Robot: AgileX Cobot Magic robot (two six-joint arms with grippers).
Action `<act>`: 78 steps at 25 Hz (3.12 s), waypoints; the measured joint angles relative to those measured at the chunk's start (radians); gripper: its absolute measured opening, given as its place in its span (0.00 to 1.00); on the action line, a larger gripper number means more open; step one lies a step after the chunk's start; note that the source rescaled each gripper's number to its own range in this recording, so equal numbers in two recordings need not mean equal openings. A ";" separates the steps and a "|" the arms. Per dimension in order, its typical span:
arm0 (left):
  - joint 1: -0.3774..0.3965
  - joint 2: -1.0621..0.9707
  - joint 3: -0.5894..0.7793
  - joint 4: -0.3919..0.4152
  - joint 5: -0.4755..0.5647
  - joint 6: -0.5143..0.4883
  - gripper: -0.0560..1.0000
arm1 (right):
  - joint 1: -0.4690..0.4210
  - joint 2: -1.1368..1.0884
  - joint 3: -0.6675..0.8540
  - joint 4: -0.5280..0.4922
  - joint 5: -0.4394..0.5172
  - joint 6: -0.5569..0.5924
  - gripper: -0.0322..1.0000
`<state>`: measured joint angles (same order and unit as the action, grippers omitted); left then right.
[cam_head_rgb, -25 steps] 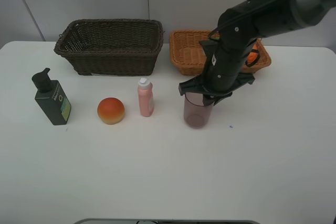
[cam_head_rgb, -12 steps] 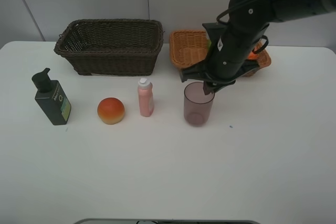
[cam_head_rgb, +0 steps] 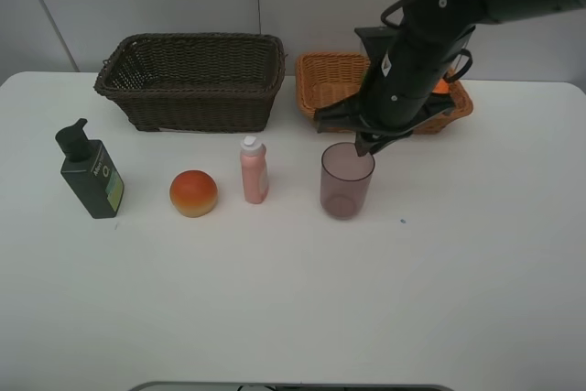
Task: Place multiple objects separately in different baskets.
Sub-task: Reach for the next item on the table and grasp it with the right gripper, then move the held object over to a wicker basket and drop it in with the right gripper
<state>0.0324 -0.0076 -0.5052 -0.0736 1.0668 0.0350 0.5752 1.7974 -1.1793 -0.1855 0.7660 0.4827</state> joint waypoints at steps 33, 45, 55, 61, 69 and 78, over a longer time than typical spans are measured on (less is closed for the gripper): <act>0.000 0.000 0.000 0.000 0.000 0.000 0.89 | 0.000 0.033 -0.003 0.000 0.011 -0.026 0.03; 0.000 0.000 0.000 0.000 0.000 0.000 0.89 | 0.000 0.087 -0.003 0.003 0.010 -0.027 0.03; 0.000 0.000 0.000 0.000 0.000 0.000 0.89 | 0.000 0.159 -0.003 0.004 -0.019 -0.027 0.03; 0.000 0.000 0.000 0.000 0.000 0.000 0.89 | 0.000 0.177 -0.004 0.008 -0.043 -0.027 0.04; 0.000 0.000 0.000 0.000 0.000 0.000 0.89 | 0.000 0.181 -0.007 0.049 -0.079 -0.028 0.04; 0.000 0.000 0.000 0.000 0.000 0.000 0.89 | 0.000 0.133 -0.007 0.093 -0.143 -0.028 0.03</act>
<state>0.0324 -0.0076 -0.5052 -0.0736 1.0668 0.0350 0.5752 1.9305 -1.1863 -0.0930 0.6225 0.4547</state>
